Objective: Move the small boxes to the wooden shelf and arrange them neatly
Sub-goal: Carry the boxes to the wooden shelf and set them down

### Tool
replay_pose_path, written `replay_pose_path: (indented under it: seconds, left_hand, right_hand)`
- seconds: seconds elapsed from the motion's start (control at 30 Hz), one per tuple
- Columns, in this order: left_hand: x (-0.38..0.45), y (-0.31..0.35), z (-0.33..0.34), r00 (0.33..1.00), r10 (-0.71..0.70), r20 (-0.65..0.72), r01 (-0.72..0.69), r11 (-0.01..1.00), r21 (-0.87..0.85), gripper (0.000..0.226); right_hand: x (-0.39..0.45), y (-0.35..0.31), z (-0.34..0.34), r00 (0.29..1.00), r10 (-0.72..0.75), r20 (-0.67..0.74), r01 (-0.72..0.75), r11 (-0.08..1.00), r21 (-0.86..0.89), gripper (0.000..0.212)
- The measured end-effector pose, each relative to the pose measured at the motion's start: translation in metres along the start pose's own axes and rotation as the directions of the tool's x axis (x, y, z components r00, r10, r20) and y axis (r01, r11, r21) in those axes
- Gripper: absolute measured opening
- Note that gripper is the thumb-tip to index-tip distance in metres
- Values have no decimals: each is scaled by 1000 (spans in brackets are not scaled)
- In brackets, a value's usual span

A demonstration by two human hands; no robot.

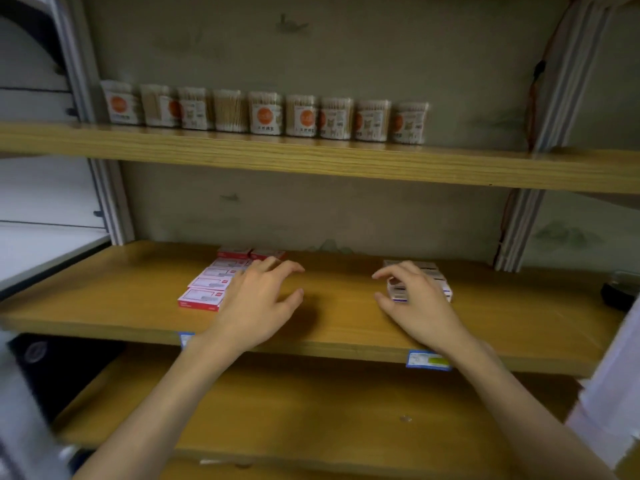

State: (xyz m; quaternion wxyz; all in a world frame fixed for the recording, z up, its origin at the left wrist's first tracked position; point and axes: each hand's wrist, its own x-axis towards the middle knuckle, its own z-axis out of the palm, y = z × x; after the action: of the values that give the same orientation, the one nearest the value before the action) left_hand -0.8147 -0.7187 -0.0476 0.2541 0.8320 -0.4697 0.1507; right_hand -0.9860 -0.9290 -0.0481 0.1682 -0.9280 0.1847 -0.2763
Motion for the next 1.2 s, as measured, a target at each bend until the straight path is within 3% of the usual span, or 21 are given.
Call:
replay_pose_path:
  seconds: [0.17,0.37,0.5,0.73,1.03,1.2]
  left_hand:
    - [-32,-41,-31,997,-61,-50,67,991,117,39]
    - [-84,-106,-87,990,-117,-85,128,981,143,41]
    - [-129,-155,-132,981,-141,-135,161,975,151,36]
    - [-201,-256,-211,959,-202,-199,215,975,46,31]
    - [-266,-403,-289,944,-273,-182,303,938,165,42]
    - [-277,-478,-311,924,-343,-172,366,922,128,46]
  right_hand:
    - [10,-71,34,990,-140,27,139,990,21,24]
    - [13,-177,87,962,-268,46,260,957,128,23]
    - [10,-256,122,931,-363,45,346,914,213,32]
    - [3,-386,185,888,-458,46,423,852,308,31]
    - [13,-536,280,840,-538,71,481,798,364,29]
    - [43,-604,326,820,-564,98,509,797,324,27]
